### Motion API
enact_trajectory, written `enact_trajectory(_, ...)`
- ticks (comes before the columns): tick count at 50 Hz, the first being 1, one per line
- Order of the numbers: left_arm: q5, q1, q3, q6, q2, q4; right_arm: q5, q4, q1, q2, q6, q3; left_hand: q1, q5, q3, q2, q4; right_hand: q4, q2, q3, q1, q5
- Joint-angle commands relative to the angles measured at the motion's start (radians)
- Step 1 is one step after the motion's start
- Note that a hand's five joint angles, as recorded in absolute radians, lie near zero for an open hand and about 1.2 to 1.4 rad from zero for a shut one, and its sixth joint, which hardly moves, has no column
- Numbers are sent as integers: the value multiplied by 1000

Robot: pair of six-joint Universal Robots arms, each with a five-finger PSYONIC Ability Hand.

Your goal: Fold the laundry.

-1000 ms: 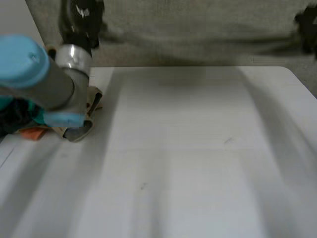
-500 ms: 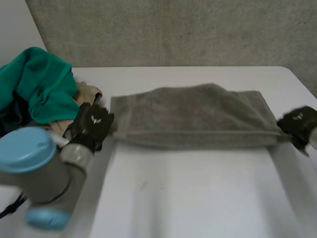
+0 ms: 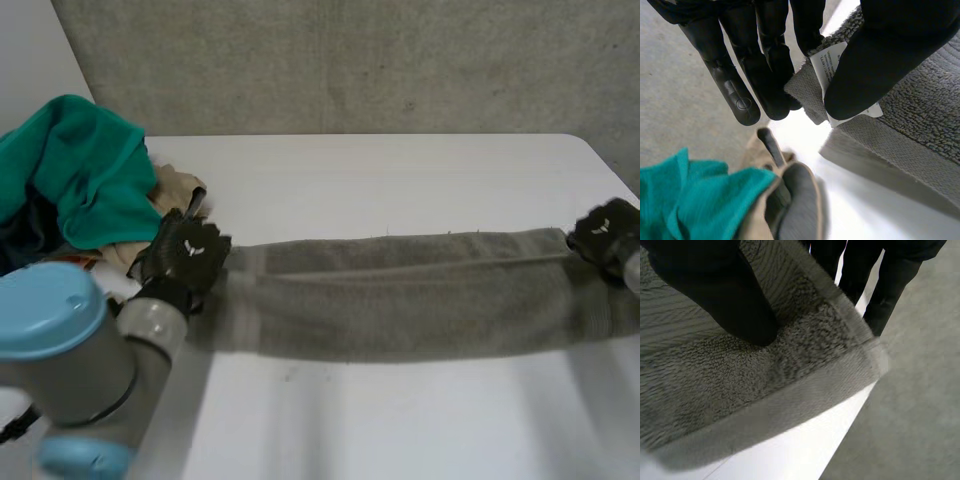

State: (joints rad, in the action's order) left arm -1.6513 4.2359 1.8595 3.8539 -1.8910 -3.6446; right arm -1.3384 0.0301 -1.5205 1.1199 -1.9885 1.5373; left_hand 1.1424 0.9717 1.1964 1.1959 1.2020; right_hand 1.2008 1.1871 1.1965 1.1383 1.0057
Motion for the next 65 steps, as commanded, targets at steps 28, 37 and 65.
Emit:
enact_trajectory(28, -157, -122, -485, 138, -364, -66, -30, 326, -79, -278, -295, -335, -968, -972, -1022, -1021, -1027, -1026, -1013, -1022, -964, -1006)
enact_trajectory(37, -156, -119, -387, 119, -243, -55, 141, 29, 74, -43, -409, -129, -968, -972, -1022, -1021, -1027, -1026, -1013, -1022, -964, -1006)
enact_trajectory(65, -151, -122, -243, -22, -125, -54, 99, 94, 321, -201, -294, -112, -964, -968, -1018, -1018, -1024, 195, 209, 200, 258, 216)
